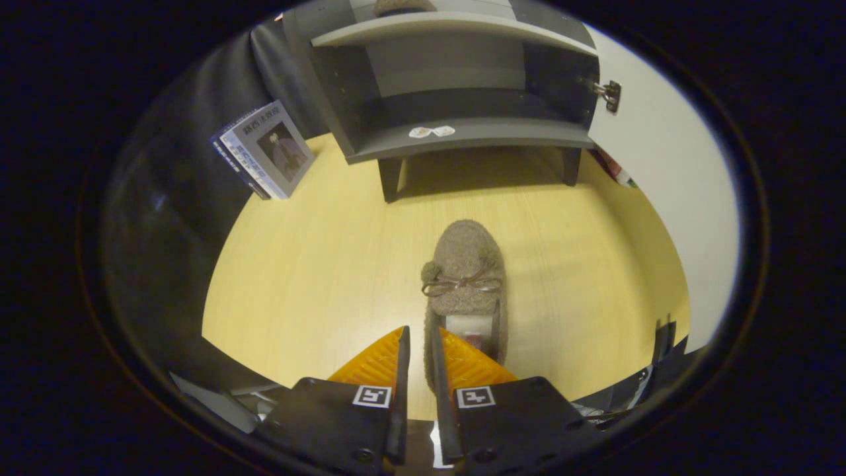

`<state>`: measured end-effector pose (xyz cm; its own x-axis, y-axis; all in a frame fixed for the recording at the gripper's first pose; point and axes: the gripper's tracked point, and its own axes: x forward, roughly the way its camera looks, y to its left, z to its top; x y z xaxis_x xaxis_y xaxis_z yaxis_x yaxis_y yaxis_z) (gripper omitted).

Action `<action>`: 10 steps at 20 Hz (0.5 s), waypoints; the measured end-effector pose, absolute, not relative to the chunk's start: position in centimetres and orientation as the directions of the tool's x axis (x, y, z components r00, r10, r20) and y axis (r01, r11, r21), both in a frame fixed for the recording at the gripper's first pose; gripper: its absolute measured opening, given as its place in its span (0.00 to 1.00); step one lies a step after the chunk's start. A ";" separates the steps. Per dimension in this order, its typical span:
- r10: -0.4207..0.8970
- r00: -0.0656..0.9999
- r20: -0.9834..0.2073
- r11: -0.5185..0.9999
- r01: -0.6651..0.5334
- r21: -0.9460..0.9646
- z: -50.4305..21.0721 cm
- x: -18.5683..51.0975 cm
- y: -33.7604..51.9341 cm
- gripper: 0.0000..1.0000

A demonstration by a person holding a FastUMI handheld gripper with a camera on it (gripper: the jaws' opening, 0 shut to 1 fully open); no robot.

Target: Open the shoe cabinet door, grab the shoes and put them into the shoe cabinet, then close the shoe cabinet door.

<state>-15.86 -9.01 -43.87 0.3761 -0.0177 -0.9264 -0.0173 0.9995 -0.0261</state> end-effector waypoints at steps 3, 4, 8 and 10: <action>-0.050 0.337 -0.940 0.999 0.005 -0.051 -45.9 -16.1 -9.3 0.22; -0.056 0.325 -0.944 0.998 0.009 -0.055 -46.5 -16.1 -9.3 0.22; -0.085 0.298 -0.951 0.996 0.023 -0.082 -48.2 -15.9 -9.2 0.22; -0.095 0.288 -0.953 0.995 0.033 -0.089 -48.9 -15.6 -9.3 0.22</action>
